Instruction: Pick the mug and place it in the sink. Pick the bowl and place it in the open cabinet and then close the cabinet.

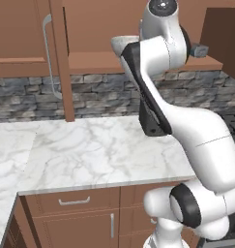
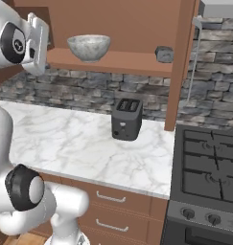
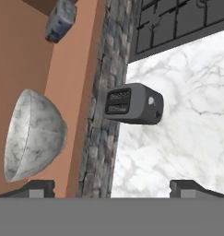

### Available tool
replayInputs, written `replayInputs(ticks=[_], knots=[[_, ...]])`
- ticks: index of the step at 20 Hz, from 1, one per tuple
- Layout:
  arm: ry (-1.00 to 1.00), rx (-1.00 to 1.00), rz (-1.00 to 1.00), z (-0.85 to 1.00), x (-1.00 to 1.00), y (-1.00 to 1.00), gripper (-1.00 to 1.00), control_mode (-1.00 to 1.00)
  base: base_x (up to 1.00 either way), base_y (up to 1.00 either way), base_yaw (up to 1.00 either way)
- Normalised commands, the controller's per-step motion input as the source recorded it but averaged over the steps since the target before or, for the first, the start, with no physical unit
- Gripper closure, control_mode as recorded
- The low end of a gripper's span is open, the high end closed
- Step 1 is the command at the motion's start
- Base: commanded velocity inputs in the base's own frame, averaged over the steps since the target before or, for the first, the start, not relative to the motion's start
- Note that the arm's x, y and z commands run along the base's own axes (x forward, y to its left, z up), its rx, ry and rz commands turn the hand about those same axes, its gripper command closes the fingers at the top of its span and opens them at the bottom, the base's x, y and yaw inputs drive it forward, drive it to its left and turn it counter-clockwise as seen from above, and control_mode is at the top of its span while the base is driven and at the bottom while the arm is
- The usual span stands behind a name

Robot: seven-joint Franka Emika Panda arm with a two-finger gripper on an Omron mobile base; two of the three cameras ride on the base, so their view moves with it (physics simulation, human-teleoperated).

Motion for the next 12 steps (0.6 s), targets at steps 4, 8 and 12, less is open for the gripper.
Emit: replayInputs(ticks=[4, 8, 12], knots=[[0.01, 0.0, 0.03, 0.0, -1.0, 0.0, -1.0, -1.0, 0.0, 0.0, 0.0], [0.0, -0.06, 0.07, 0.0, -1.0, 0.0, -1.0, -1.0, 0.0, 0.0, 0.0], [0.0, -0.09, 0.08, -0.02, -0.86, 0.0, -1.0, -1.0, 0.0, 0.0, 0.0]])
